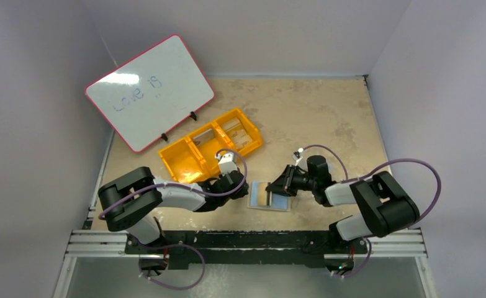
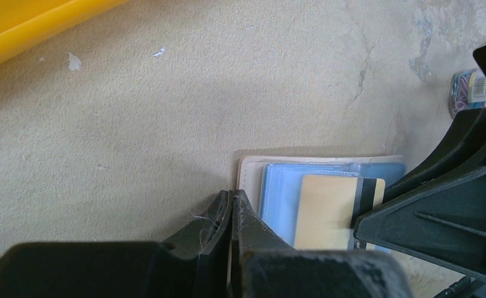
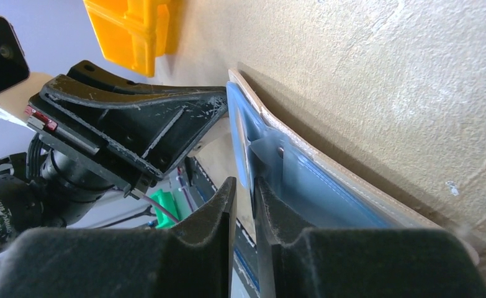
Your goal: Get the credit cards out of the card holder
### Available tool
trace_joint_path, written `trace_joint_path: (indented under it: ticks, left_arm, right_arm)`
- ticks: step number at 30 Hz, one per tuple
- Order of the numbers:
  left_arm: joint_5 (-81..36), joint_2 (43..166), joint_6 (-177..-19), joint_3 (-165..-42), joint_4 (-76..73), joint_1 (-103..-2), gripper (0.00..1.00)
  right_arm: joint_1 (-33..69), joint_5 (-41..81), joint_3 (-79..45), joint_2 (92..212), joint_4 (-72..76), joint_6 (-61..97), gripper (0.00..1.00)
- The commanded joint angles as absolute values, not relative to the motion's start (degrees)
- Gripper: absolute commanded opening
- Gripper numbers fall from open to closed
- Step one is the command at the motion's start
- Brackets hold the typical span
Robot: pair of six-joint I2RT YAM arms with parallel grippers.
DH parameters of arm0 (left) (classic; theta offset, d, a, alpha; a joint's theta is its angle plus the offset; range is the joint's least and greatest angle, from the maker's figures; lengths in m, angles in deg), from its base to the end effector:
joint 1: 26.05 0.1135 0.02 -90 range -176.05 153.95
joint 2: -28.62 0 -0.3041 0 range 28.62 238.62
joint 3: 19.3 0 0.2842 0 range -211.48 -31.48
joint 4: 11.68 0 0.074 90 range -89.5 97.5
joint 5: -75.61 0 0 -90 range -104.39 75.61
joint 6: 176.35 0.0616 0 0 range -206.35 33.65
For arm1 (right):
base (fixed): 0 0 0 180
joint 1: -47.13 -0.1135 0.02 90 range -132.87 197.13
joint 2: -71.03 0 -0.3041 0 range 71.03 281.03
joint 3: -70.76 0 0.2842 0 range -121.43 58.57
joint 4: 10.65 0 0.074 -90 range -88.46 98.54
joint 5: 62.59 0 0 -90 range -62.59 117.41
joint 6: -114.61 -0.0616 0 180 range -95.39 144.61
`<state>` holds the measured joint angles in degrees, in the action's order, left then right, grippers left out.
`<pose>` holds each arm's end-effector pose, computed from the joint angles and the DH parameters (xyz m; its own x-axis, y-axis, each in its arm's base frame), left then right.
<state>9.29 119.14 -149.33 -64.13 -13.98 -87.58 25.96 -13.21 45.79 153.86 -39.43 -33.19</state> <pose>0.1724 -0.2660 0.1246 -0.7420 -0.3431 -0.5759 0.0108 0.8529 -0.5220 0.2082 0.1236 0.1159 -0.9224 0.3315 -0.1979 -0.0453 0.4162 0.9081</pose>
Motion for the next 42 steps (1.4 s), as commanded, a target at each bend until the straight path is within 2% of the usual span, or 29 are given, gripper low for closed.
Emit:
trace_joint_path:
  ticks: [1, 4, 13, 18, 20, 23, 25, 27, 36, 37, 39, 42]
  left_arm:
    - [7.23, 121.44, -148.07, -62.67, -3.97, -88.14, 0.00]
    - [7.41, 121.05, -148.12, -62.64, -3.70, -88.12, 0.00]
    - [8.03, 120.48, -148.57, -62.27, -3.53, -88.15, 0.00]
    - [8.15, 120.54, -148.58, -62.20, -3.73, -88.14, 0.00]
    - [7.88, 120.68, -148.42, -62.25, -3.96, -88.18, 0.00]
    - [7.76, 120.75, -148.18, -62.34, -4.05, -88.17, 0.00]
    - [7.99, 120.38, -148.24, -62.21, -3.83, -88.18, 0.00]
    - [8.19, 119.99, -148.43, -61.89, -3.68, -88.18, 0.00]
    - [8.65, 118.46, -148.17, -61.78, -3.79, -88.17, 0.00]
    - [8.92, 117.49, -148.07, -61.76, -3.95, -88.14, 0.06]
    - [9.25, 114.68, -147.48, -61.60, -4.58, -88.15, 0.25]
    - [9.75, 108.98, -146.95, -61.07, -4.91, -88.14, 0.40]
  right_arm:
    - [26.37, -15.20, 45.90, 152.39, -38.24, -31.61, 0.19]
    - [26.47, -14.26, 45.91, 151.48, -36.38, -31.10, 0.19]
    - [26.68, -6.77, 43.43, 143.09, -19.66, -25.51, 0.05]
    - [26.81, -5.22, 43.18, 138.90, -14.87, -24.83, 0.05]
    - [26.92, -5.06, 43.16, 138.00, -14.61, -24.68, 0.10]
    - [27.05, -6.07, 43.08, 137.99, -14.32, -24.35, 0.13]
    - [27.46, -6.11, 42.88, 137.58, -13.00, -23.44, 0.10]
    - [27.90, -6.65, 43.55, 136.73, -13.54, -23.29, 0.00]
    - [28.58, -6.00, 42.77, 136.10, -10.02, -20.81, 0.01]
    - [28.58, -6.46, 42.63, 136.52, -10.42, -20.48, 0.01]
    - [28.58, -6.65, 42.05, 137.87, -10.37, -19.56, 0.01]
    - [28.61, -7.53, 41.96, 139.63, -12.18, -19.13, 0.00]
